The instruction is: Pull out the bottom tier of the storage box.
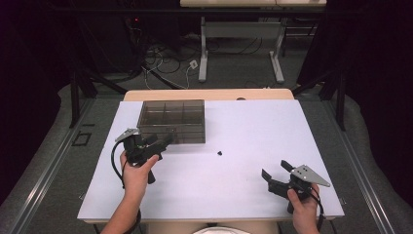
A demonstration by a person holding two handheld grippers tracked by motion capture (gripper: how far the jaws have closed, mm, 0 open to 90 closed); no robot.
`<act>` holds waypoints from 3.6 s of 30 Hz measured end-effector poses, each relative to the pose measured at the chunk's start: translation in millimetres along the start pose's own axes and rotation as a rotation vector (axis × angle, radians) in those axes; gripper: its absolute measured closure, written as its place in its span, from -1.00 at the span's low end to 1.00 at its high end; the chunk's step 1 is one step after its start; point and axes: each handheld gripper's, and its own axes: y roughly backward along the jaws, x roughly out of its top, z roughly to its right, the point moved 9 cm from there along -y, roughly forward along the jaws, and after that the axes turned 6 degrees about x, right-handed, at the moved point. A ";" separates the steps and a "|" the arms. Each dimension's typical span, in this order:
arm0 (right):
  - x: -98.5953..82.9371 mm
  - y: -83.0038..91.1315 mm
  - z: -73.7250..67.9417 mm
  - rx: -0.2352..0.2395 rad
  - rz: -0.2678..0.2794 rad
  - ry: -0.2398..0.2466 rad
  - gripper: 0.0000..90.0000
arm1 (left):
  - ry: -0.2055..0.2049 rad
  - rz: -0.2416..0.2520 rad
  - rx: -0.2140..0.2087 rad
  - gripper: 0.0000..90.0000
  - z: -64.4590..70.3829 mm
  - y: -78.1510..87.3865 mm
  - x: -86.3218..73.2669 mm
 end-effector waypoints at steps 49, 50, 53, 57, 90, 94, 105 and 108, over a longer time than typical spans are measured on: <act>-0.1 -0.8 -0.6 0.016 0.000 0.005 -0.67 | 0.246 -0.237 0.090 -0.43 -23.2 -41.2 -24.8; 0.0 -0.8 -0.5 0.016 0.000 0.008 -0.67 | 0.240 -0.248 0.091 -0.42 -24.5 -41.8 -26.2; -0.2 -0.5 -0.2 0.016 -0.003 0.010 -0.67 | 0.263 -0.254 0.103 -0.42 -26.8 -45.2 -28.1; -0.4 -0.5 -0.4 0.016 -0.004 0.005 -0.67 | 0.283 -0.267 0.097 -0.41 -29.4 -48.8 -30.7; -0.2 -1.1 -1.3 0.024 0.000 0.008 -0.67 | 0.346 -0.308 0.105 -0.37 -28.5 -77.2 -44.2; -0.2 -1.0 -1.5 0.026 -0.001 0.011 -0.67 | 0.356 -0.318 0.101 -0.35 -28.1 -79.2 -46.3; -0.4 -1.1 -2.0 0.027 -0.002 0.008 -0.67 | 0.368 -0.331 0.110 -0.30 -28.8 -85.1 -49.9; -0.3 -1.1 -1.8 0.027 -0.002 0.010 -0.67 | 0.373 -0.323 0.112 -0.29 -28.9 -87.1 -49.7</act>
